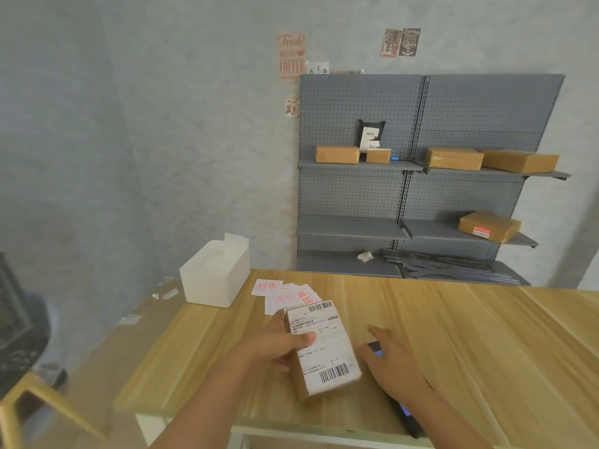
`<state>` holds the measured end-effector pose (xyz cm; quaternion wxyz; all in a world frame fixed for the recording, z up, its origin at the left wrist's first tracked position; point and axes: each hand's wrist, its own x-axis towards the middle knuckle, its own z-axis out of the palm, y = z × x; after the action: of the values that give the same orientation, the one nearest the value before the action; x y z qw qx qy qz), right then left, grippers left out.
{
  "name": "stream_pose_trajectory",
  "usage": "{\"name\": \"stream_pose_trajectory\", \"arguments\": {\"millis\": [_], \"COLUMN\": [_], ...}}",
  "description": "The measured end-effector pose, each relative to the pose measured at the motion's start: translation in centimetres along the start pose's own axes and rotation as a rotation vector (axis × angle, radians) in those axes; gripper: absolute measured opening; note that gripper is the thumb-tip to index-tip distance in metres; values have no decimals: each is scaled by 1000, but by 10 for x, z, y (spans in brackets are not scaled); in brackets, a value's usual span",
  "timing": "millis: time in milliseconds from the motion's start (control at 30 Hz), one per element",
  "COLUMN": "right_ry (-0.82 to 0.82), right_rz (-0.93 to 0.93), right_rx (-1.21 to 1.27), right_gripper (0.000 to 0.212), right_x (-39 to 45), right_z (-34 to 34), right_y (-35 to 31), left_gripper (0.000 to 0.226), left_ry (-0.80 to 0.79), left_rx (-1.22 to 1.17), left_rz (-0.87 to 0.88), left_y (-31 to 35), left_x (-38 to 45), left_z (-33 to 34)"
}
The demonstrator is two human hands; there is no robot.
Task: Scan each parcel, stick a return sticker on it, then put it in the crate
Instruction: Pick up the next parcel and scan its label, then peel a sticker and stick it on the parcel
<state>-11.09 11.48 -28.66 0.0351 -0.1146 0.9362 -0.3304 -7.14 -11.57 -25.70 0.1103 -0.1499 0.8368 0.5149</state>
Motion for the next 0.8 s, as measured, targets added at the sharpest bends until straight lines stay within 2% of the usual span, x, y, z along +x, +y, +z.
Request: {"name": "stream_pose_trajectory", "arguments": {"millis": [67, 133, 233, 433, 633, 800], "right_ry": [-81, -99, -64, -85, -34, -12], "right_rz": [-63, -73, -60, 2, 28, -28], "right_rx": [305, 410, 368, 305, 232, 164], "right_gripper": [38, 25, 27, 42, 48, 42], "right_x": [1, 2, 7, 14, 33, 62], "right_z": [3, 7, 12, 20, 22, 20], "right_y": [-23, -38, -47, -46, -41, -36], "left_gripper": [70, 78, 80, 58, 67, 60], "left_ry": [18, 36, 74, 112, 82, 254], "left_rx": [-12, -8, 5, 71, 77, 122], "left_rz": [-8, -18, -5, 69, 54, 51], "left_y": [0, -2, -6, -13, -10, -5], "left_x": [6, 11, 17, 24, 37, 56], "left_z": [1, 3, 5, 11, 5, -11]}}
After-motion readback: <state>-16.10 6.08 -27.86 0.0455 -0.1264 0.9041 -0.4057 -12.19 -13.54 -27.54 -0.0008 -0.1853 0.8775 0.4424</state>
